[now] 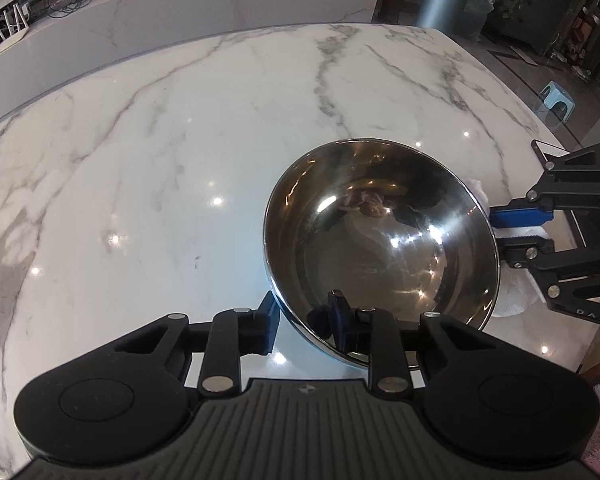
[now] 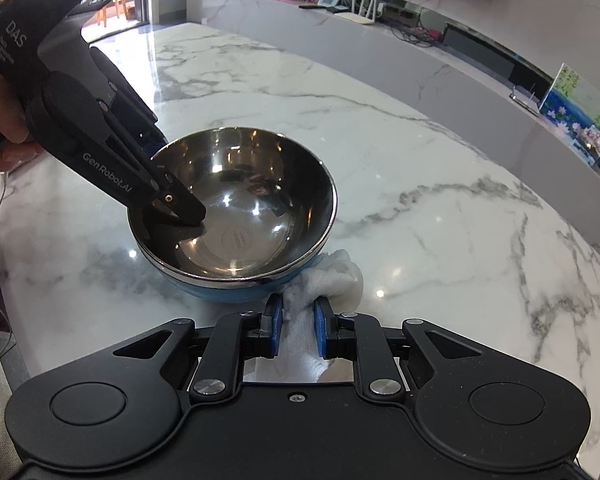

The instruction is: Clean bowl

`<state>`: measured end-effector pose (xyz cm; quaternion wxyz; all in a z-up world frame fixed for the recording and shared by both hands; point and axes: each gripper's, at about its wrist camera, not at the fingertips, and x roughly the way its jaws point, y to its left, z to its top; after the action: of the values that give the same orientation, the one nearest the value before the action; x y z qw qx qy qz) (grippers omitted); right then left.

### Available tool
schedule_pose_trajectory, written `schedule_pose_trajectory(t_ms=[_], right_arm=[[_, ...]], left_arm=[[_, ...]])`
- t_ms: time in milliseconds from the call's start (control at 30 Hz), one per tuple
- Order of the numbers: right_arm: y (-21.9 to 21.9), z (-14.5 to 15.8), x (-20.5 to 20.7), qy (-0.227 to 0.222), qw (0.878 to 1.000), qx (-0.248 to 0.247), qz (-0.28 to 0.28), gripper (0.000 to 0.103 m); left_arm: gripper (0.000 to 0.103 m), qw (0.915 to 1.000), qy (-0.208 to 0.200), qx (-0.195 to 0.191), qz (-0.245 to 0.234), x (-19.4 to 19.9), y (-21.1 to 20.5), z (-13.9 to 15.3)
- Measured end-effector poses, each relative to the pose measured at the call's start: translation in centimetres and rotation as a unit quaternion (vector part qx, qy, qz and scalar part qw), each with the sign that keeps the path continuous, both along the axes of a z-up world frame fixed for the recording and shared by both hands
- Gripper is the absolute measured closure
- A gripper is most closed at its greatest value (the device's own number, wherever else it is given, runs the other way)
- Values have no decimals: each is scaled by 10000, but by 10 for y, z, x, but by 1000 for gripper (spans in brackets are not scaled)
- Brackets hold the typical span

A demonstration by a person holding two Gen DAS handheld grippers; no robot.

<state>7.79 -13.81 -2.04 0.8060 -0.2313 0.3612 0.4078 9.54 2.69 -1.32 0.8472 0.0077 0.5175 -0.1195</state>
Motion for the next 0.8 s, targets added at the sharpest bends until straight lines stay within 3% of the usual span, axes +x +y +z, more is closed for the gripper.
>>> schedule_pose_trajectory(t_ms=[300, 800], right_arm=[[-3, 6, 1, -88, 9998, 155, -15, 87], [14, -22, 5, 146, 9992, -375, 57, 86]], left_arm=[[79, 9999, -97, 139, -24, 2, -3, 2], [79, 9998, -75, 135, -87, 1, -2, 1]])
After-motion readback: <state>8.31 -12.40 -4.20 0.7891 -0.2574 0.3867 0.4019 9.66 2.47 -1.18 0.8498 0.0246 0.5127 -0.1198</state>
